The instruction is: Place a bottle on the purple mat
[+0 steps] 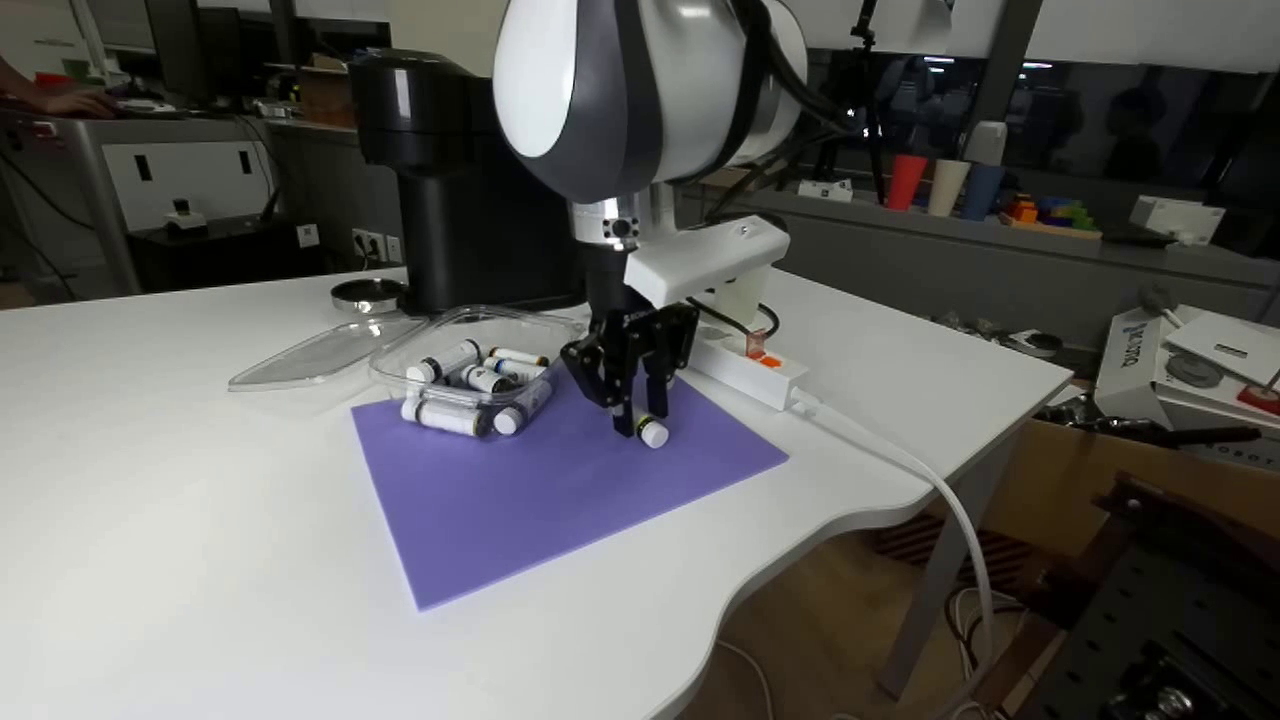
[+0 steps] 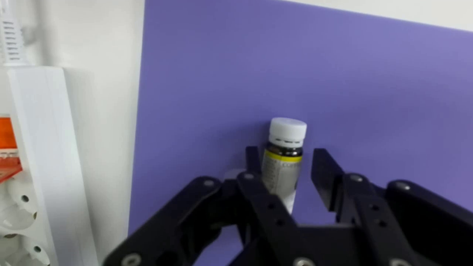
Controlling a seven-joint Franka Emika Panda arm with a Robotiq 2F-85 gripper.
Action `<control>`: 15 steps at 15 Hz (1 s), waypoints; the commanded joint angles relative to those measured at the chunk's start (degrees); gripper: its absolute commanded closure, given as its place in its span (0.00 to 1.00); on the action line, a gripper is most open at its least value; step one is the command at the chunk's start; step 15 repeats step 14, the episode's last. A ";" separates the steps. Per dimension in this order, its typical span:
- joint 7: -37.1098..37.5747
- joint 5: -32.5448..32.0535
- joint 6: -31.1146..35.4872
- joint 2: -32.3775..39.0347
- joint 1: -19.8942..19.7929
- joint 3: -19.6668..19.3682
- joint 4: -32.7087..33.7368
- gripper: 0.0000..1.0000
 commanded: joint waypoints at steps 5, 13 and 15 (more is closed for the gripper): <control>0.93 3.16 -7.02 -7.22 -0.43 0.05 -1.35 0.02; 5.12 5.07 -24.31 -15.78 -0.57 0.38 0.17 0.00; 5.97 5.19 -26.12 -16.68 -0.54 0.50 0.29 0.00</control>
